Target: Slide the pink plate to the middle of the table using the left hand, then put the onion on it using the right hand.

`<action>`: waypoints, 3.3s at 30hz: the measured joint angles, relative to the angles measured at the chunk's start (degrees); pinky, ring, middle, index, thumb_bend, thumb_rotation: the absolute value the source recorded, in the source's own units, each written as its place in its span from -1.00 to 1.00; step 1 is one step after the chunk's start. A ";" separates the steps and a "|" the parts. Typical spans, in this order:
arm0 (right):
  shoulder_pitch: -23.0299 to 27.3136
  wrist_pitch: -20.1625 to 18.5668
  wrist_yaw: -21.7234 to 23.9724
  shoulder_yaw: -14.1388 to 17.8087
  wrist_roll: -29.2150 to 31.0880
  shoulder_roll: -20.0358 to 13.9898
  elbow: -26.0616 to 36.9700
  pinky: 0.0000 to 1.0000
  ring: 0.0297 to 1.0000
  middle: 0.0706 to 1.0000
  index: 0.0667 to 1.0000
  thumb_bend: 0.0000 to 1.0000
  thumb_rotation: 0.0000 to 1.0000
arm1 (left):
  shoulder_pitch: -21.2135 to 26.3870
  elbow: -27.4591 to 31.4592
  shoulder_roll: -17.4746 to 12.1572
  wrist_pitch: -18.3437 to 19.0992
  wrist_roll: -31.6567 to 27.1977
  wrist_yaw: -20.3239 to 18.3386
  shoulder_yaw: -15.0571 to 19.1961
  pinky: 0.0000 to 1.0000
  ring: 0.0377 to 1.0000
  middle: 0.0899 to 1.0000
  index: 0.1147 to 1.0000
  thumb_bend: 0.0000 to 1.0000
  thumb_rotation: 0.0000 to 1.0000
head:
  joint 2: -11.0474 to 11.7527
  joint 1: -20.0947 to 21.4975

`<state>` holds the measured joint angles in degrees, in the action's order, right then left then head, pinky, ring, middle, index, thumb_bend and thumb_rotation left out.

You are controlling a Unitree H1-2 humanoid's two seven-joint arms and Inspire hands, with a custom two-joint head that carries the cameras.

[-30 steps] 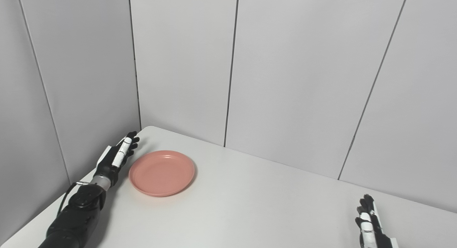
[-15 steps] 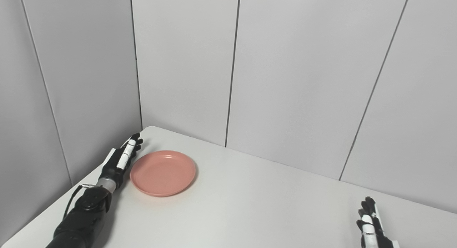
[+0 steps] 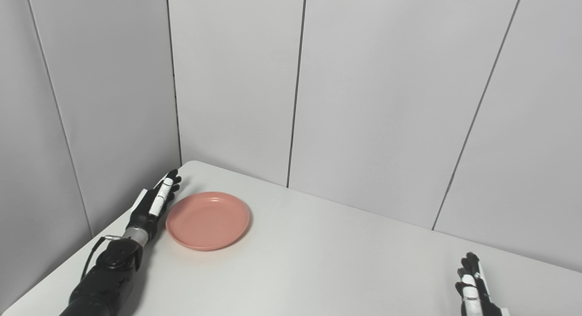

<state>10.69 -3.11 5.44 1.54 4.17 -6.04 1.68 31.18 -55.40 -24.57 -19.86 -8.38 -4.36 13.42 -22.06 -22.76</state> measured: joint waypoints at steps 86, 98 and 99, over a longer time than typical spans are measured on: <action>1.34 3.44 -2.11 -0.21 -2.48 1.44 -6.73 1.00 0.93 0.95 1.00 -0.09 1.00 | -0.09 7.15 8.81 4.08 -5.00 -8.04 -2.95 0.85 0.87 0.85 0.83 0.37 1.00 | -6.41 15.72; 1.75 4.25 -4.53 -1.37 -5.71 2.61 -7.55 1.00 0.91 0.92 0.97 0.05 1.00 | 0.77 5.88 9.48 3.15 -4.89 -9.41 -3.43 0.88 0.90 0.88 0.87 0.37 1.00 | -6.86 19.60; 1.84 4.25 -4.62 -1.42 -5.72 2.68 -7.57 1.00 0.91 0.93 0.98 0.06 1.00 | 0.70 6.07 9.54 3.15 -4.89 -9.44 -3.48 0.88 0.90 0.88 0.88 0.37 1.00 | -6.86 19.86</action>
<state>12.52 1.14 0.82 0.11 -1.55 -3.36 -5.89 31.87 -49.32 -15.03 -16.71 -13.27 -13.80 9.94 -28.92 -2.90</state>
